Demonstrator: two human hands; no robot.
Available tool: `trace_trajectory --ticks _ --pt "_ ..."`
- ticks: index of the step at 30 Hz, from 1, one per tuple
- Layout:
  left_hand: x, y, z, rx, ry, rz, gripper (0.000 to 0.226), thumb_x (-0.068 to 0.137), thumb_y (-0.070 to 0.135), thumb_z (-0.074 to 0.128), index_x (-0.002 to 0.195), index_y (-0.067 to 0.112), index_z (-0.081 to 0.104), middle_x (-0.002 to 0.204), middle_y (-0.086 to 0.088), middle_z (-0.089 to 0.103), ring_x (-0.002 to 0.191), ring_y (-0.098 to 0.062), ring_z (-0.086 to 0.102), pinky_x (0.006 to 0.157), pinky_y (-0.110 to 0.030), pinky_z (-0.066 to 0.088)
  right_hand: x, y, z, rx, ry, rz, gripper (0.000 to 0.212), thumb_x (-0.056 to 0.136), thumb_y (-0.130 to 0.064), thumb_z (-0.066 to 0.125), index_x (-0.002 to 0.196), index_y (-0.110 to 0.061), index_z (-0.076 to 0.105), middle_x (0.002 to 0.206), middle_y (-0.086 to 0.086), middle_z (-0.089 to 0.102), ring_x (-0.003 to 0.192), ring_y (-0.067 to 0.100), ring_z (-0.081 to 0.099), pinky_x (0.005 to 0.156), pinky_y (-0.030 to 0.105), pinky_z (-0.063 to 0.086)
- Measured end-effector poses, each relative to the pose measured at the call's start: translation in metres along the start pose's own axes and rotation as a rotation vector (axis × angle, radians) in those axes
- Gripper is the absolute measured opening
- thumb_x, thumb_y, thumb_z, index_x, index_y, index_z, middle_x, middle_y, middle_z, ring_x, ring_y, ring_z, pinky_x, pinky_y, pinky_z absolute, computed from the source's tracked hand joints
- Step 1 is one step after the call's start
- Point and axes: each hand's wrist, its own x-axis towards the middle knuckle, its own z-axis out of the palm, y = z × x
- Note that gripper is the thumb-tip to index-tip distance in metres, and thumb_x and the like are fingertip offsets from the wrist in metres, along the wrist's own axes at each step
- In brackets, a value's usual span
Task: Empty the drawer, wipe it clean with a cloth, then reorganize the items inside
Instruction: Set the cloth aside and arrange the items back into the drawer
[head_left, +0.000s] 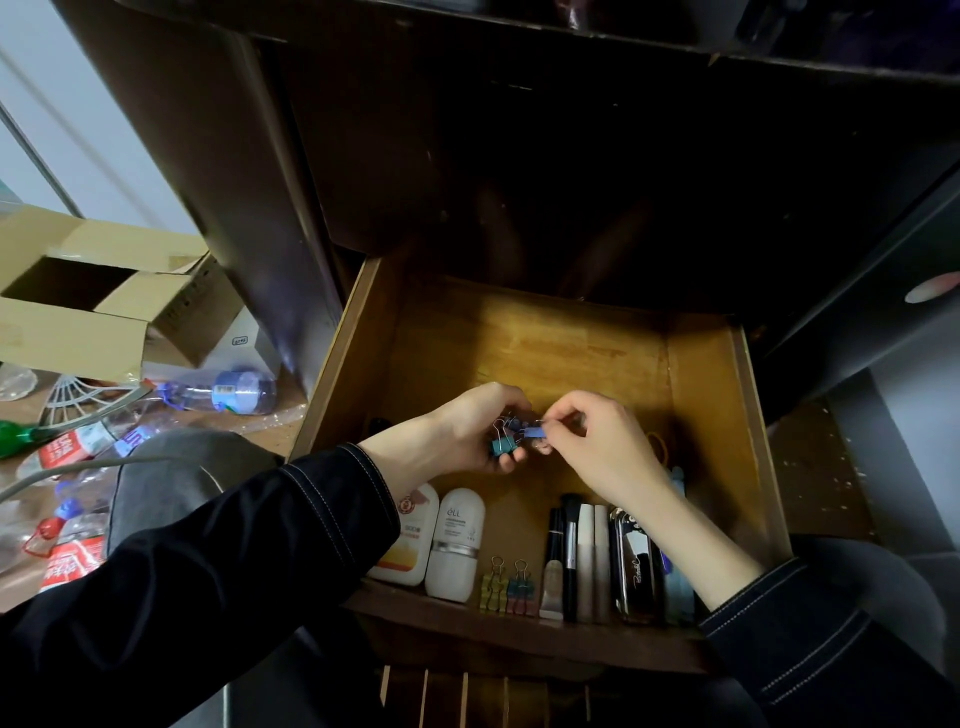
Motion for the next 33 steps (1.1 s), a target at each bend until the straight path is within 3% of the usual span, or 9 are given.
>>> trace_trajectory --ticks 3,9,13,15,20,23,26,29,33 --pt "0.000 0.000 -0.002 0.008 -0.074 0.015 0.013 0.097 0.013 0.044 0.099 0.005 0.054 0.071 -0.007 0.063 0.054 -0.012 0.046 0.046 -0.019 0.035 0.000 0.001 0.000 0.008 0.039 0.032 0.005 0.094 -0.024 0.064 0.097 -0.024 0.068 0.095 -0.012 0.068 0.094 0.007 0.062 0.079 0.034 0.056" --pt "0.007 -0.001 -0.010 -0.221 -0.032 -0.018 0.016 0.095 0.007 0.043 0.105 0.000 0.053 0.072 -0.011 0.061 0.051 -0.012 0.048 0.042 -0.018 0.039 -0.003 -0.006 -0.004 0.080 0.134 -0.092 0.014 0.091 -0.013 0.064 0.095 -0.026 0.067 0.089 -0.015 0.064 0.074 0.000 0.058 0.058 0.012 0.044" --pt "0.009 -0.001 -0.012 -0.253 -0.019 -0.036 0.012 0.096 0.009 0.044 0.098 0.002 0.052 0.065 -0.009 0.058 0.050 -0.013 0.048 0.041 -0.018 0.038 -0.005 -0.006 -0.003 -0.015 0.067 -0.149 0.007 0.088 -0.030 0.074 0.094 -0.027 0.073 0.094 -0.015 0.062 0.072 0.002 0.055 0.060 0.024 0.050" --pt "0.009 -0.002 -0.011 -0.216 -0.021 -0.035 0.013 0.096 0.010 0.043 0.096 0.002 0.053 0.065 -0.008 0.058 0.050 -0.012 0.048 0.041 -0.018 0.038 -0.004 -0.005 -0.002 -0.014 0.071 -0.155 0.006 0.090 -0.028 0.072 0.094 -0.024 0.075 0.095 -0.014 0.064 0.075 0.003 0.057 0.065 0.030 0.054" --pt "0.012 -0.002 -0.014 -0.195 0.174 0.039 0.016 0.095 0.009 0.044 0.099 0.002 0.058 0.070 -0.007 0.054 0.053 -0.014 0.047 0.042 -0.021 0.037 0.000 0.003 -0.006 0.016 0.181 -0.089 0.007 0.092 -0.021 0.069 0.094 -0.025 0.074 0.092 -0.016 0.071 0.084 -0.003 0.064 0.072 0.023 0.057" --pt "0.013 0.000 -0.020 -0.256 0.250 0.100 0.017 0.094 0.008 0.042 0.090 0.004 0.058 0.071 -0.007 0.051 0.054 -0.015 0.045 0.044 -0.021 0.037 -0.002 0.003 -0.001 -0.078 -0.135 0.018 0.013 0.087 -0.020 0.071 0.080 -0.030 0.076 0.082 -0.019 0.071 0.079 -0.002 0.065 0.075 0.033 0.059" --pt "0.012 0.000 -0.019 -0.263 0.234 0.094 0.017 0.094 0.008 0.042 0.089 0.005 0.058 0.071 -0.007 0.051 0.055 -0.015 0.045 0.045 -0.022 0.037 -0.009 -0.003 0.013 -0.071 -0.471 0.047 0.010 0.081 -0.016 0.072 0.076 -0.023 0.078 0.075 -0.011 0.073 0.064 0.005 0.065 0.068 0.037 0.059" --pt "0.012 0.000 -0.018 -0.268 0.215 0.093 0.017 0.095 0.009 0.043 0.093 0.004 0.059 0.073 -0.007 0.052 0.057 -0.014 0.046 0.046 -0.022 0.039 -0.013 -0.001 0.024 -0.090 -0.609 0.049 0.006 0.078 -0.016 0.072 0.077 -0.017 0.078 0.076 -0.001 0.074 0.053 0.008 0.061 0.058 0.034 0.053" --pt "0.011 0.001 -0.018 -0.273 0.205 0.096 0.017 0.095 0.010 0.043 0.095 0.004 0.059 0.074 -0.007 0.052 0.059 -0.014 0.045 0.049 -0.022 0.038 -0.014 0.002 0.032 -0.106 -0.662 0.041 0.008 0.079 -0.020 0.074 0.080 -0.013 0.078 0.079 0.002 0.074 0.058 0.008 0.061 0.058 0.033 0.050"
